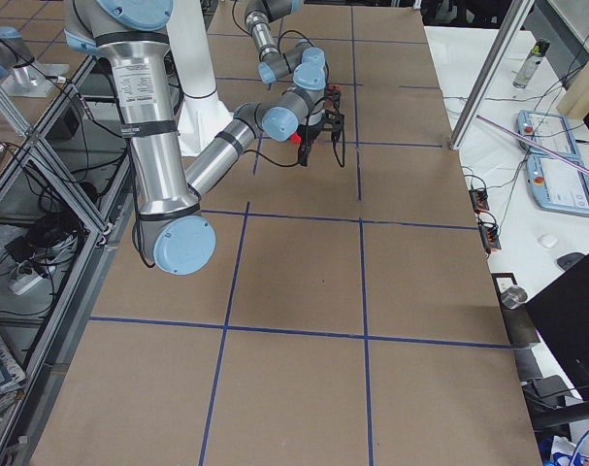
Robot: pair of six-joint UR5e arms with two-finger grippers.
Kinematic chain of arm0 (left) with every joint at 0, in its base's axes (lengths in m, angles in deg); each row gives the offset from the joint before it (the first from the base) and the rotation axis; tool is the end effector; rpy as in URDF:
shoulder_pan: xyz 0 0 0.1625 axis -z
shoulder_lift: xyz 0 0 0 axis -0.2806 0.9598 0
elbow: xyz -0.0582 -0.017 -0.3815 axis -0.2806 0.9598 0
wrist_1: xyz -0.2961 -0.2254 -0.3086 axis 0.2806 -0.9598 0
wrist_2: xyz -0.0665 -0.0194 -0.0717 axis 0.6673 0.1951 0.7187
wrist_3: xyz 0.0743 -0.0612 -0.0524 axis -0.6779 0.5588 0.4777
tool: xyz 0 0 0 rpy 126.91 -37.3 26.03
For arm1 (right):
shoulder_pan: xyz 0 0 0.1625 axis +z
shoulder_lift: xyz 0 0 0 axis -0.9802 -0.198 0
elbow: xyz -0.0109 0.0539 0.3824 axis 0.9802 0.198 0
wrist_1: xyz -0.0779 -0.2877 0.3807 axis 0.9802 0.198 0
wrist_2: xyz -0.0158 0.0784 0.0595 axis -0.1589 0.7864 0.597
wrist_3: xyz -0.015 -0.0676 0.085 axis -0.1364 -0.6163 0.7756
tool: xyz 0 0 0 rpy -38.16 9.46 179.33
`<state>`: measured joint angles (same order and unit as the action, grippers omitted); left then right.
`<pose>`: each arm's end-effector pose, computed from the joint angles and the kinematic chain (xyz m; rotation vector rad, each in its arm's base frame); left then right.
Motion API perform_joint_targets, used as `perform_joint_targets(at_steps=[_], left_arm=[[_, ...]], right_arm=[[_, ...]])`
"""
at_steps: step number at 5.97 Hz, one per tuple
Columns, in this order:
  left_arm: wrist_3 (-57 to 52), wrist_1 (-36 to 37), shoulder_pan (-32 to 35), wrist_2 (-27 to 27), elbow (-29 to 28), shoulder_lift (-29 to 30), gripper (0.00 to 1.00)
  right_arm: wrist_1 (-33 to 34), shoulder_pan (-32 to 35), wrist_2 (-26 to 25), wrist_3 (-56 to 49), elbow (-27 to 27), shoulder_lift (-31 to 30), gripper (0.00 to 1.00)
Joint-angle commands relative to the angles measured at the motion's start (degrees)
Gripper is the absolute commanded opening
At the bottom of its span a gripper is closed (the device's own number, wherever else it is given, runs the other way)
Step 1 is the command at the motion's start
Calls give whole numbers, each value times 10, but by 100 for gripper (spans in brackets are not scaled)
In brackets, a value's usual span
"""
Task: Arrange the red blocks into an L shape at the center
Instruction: 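Open the left gripper and move it to the remaining red cube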
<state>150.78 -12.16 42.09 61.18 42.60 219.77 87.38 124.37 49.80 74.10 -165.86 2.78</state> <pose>0.6637 -0.4380 0.1090 0.0922 0.8711 -0.0204 -0.3287 -0.4390 0.2150 -0.0786 -0.9462 0.1819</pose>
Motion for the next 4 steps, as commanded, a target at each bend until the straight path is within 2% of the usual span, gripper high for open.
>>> perform_joint_targets(at_steps=[1,2,3,4], left_arm=[[0,2,-2,-5,45,-13,100],[-4,1,0,-5,120,-72,100],[-7,0,25,-3,155,-107,100],[-95,-10,50,-1,168,-137,100]], right_arm=[[0,0,0,0,1,1,100],[0,1,0,0,0,0,100],[0,1,0,0,1,0,100],[0,1,0,0,0,-1,100]])
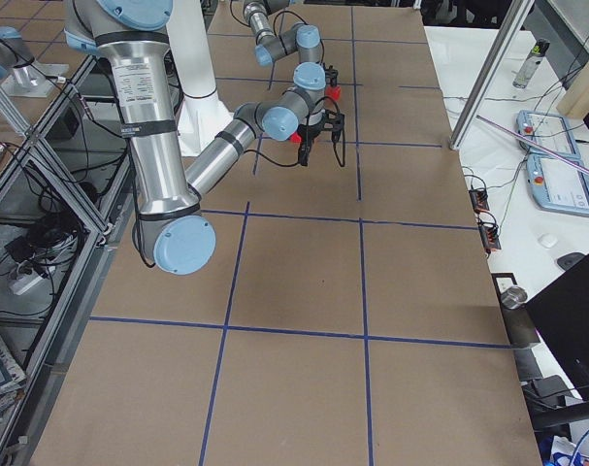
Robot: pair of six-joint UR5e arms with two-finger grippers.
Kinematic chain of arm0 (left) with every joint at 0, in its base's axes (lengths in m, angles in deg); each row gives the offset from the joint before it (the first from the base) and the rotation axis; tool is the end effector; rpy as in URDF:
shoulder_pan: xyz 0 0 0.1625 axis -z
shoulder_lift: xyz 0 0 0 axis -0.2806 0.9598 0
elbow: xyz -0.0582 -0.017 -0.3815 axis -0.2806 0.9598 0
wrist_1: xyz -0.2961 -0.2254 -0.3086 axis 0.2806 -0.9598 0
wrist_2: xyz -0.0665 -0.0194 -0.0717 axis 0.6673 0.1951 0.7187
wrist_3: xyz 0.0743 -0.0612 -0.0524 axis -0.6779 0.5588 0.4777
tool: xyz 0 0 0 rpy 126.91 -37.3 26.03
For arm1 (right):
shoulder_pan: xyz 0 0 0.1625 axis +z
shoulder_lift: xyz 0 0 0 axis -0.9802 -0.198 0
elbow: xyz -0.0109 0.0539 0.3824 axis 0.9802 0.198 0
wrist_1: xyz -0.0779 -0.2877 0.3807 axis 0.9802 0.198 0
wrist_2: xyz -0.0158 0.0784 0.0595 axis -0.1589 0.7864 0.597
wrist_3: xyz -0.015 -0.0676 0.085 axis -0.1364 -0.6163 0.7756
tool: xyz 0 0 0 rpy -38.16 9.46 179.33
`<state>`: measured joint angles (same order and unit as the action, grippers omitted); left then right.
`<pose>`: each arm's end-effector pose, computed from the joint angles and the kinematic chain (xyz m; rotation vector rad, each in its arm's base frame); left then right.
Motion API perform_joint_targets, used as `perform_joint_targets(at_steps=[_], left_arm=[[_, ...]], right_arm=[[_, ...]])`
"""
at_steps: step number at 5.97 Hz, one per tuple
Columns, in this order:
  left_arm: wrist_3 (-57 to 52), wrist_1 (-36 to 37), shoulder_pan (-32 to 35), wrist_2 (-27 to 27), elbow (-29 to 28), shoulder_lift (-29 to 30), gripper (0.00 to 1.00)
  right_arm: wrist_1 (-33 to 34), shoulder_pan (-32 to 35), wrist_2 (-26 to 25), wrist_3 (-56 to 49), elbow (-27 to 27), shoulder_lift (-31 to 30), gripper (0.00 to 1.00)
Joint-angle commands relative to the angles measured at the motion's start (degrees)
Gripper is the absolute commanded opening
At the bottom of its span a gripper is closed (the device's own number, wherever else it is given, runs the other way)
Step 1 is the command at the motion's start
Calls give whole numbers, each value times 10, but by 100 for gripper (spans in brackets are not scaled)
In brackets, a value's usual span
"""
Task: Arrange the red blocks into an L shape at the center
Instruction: 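Open the left gripper and move it to the remaining red cube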
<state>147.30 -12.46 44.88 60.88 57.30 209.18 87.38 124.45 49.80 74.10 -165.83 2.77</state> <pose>0.5755 -0.4344 0.1225 0.1792 0.9308 -0.0004 -0.3282 -0.4396 0.2154 -0.0783 -0.9457 0.1834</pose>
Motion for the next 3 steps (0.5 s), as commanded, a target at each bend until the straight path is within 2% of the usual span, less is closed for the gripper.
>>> perform_joint_targets(at_steps=[1,2,3], left_arm=[[-163,-11,69,5,39,-65,100],[-253,-13,94,13,38,-94,100],[-280,-44,112,55,21,-121,100]], right_arm=[[0,0,-1,0,-1,-1,100],[0,0,-1,1,-4,-1,100],[0,-1,-4,1,-4,-1,100]])
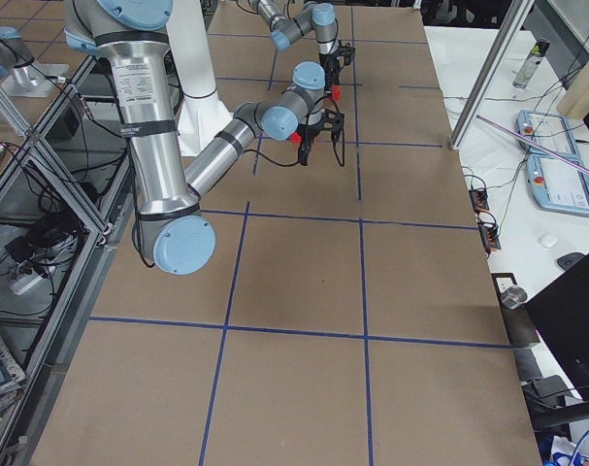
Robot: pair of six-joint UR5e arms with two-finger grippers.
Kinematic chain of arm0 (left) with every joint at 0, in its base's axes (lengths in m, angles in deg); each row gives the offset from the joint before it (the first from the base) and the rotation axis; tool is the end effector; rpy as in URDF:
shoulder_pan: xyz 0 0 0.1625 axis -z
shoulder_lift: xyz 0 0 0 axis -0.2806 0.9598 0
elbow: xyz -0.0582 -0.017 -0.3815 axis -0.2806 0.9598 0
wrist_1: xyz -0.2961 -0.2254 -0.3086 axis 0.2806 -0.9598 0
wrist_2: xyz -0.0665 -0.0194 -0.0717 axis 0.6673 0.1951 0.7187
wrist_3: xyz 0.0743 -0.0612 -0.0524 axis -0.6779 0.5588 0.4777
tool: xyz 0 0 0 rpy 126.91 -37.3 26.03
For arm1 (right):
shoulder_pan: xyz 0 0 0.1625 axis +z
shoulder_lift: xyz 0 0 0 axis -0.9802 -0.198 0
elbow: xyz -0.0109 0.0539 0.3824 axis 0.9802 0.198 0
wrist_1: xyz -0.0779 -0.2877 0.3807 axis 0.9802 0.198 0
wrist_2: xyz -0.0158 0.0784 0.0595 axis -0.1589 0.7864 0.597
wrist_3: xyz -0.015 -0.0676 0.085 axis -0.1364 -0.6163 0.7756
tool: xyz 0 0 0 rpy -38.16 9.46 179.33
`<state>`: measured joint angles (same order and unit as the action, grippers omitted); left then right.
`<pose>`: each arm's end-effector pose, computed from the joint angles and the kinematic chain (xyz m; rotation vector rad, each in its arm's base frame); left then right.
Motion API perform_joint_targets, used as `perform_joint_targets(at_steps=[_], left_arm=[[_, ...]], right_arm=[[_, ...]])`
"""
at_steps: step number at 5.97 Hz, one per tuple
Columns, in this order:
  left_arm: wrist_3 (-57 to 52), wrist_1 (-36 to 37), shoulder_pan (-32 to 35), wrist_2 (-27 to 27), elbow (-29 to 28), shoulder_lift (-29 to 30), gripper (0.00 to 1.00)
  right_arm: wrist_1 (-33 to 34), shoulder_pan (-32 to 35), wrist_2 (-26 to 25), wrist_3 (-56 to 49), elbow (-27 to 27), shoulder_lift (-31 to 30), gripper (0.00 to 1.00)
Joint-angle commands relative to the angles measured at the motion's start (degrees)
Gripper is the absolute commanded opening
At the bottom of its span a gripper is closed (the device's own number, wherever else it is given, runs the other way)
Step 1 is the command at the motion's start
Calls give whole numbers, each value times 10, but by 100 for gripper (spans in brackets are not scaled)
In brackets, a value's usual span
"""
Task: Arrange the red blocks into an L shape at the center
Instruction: 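Open the left gripper and move it to the remaining red cube, then lower the left gripper and grasp the last red cube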
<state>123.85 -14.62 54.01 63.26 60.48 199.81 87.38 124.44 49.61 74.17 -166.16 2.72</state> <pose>0.4866 -0.5049 0.2042 0.3555 0.8190 0.2406 -0.3268 -0.4384 0.2133 -0.0733 -0.9480 0.1841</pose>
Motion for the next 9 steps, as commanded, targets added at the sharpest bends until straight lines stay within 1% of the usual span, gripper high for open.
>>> perform_joint_targets(at_steps=[1,3,4,7,8,9], left_arm=[[-64,-38,51,84,-38,-29,100],[-65,-39,61,88,-59,-32,100],[-36,-40,55,90,-69,-33,100],[-37,-40,52,91,-81,-34,100],[-38,-53,51,92,-98,-33,100],[-35,-82,50,91,-111,-33,100]], right_arm=[[-1,-1,-5,0,-1,-1,100],[-1,-5,-5,0,1,-1,100],[-1,-11,-5,1,8,-1,100],[-2,-13,-6,0,8,0,100],[-3,-13,-6,0,8,0,100],[-3,-13,-6,0,9,3,100]])
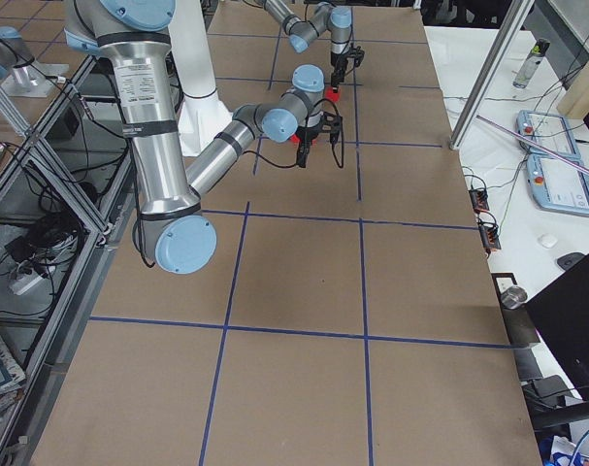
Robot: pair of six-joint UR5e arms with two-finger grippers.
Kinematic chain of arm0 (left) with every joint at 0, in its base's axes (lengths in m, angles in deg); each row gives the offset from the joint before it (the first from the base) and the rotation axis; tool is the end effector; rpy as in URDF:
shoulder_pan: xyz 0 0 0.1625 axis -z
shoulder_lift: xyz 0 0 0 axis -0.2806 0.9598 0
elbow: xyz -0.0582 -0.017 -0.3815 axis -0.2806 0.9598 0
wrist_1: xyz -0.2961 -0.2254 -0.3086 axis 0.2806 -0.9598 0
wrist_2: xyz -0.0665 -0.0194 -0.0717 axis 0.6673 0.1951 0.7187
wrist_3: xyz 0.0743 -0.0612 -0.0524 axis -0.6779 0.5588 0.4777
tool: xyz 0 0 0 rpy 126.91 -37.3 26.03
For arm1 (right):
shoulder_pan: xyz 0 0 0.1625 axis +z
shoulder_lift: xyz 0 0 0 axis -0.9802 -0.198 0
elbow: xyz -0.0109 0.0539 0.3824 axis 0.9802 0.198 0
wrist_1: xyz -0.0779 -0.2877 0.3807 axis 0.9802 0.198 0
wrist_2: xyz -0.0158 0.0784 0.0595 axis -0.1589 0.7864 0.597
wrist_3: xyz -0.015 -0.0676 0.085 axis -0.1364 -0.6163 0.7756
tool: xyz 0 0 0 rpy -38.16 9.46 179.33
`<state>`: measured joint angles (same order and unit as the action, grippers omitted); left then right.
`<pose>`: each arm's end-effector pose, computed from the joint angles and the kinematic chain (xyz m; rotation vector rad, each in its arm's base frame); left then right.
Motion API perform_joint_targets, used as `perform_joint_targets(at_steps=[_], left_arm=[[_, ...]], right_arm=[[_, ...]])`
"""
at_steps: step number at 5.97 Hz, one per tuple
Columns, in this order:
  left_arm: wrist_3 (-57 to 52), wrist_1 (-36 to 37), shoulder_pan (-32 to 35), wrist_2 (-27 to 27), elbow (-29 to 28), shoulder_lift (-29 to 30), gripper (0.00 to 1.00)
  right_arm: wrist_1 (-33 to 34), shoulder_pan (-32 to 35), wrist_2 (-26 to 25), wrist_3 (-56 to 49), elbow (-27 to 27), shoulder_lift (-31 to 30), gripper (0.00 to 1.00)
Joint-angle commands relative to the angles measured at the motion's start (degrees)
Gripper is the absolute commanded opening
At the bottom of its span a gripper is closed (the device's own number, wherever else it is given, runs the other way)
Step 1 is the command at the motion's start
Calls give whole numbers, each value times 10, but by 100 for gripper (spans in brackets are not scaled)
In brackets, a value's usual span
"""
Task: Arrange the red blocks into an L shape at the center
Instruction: 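Lower the left gripper and grasp the last red cube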
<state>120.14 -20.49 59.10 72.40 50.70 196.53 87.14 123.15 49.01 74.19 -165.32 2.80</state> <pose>0.4745 -0.5559 0.3172 0.2127 0.8096 0.2588 -0.3397 -0.4353 0.2193 -0.0806 -0.9354 0.1712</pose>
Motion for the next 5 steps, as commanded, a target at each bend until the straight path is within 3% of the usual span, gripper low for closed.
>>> perform_joint_targets(at_steps=[1,2,3,4,5], left_arm=[[4,-30,-11,0,-13,0,100],[3,-30,-12,0,-12,0,100],[1,-30,-13,0,-12,-1,92],[1,-31,-13,0,-12,-1,59],[-2,-31,-12,0,-11,-1,12]], right_arm=[[0,0,1,0,1,2,100],[-1,-1,0,0,1,4,100],[-1,-1,1,1,1,4,100],[-1,-2,0,0,1,4,100],[-1,-3,0,0,1,2,100]])
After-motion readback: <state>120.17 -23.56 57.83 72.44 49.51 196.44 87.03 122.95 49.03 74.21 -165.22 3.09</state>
